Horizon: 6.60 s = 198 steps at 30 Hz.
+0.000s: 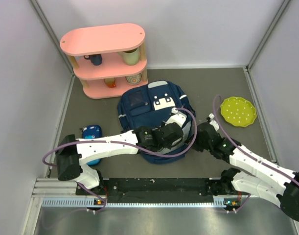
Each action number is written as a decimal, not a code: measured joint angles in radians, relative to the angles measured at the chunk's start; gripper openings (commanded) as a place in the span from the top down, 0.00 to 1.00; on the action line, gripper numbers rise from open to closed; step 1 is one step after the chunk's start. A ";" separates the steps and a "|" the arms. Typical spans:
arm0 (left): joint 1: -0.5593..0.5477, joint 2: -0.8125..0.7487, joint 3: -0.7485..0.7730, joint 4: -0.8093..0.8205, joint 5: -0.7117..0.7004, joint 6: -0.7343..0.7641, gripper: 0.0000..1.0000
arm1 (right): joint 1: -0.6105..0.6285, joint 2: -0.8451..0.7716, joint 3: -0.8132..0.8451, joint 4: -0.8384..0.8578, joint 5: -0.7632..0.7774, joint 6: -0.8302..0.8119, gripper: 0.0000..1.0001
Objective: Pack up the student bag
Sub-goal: Adjust the student bag at the center of the board.
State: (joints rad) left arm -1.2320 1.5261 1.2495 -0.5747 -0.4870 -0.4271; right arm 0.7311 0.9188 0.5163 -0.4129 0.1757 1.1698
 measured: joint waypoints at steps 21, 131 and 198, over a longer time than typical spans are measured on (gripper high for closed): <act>-0.002 0.179 0.013 0.008 0.112 0.065 1.00 | 0.000 -0.179 -0.096 -0.045 0.014 0.009 1.00; 0.161 0.100 0.230 -0.137 0.208 -0.024 0.14 | -0.426 -0.533 -0.215 -0.183 -0.285 -0.097 0.29; 0.531 -0.337 -0.862 0.745 0.332 -0.439 0.10 | 0.278 -0.288 -0.018 -0.106 0.061 -0.314 0.01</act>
State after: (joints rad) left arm -0.7010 1.1893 0.3878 0.1703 -0.1555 -0.8658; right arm 1.0092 0.6308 0.4980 -0.5186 0.2367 0.8558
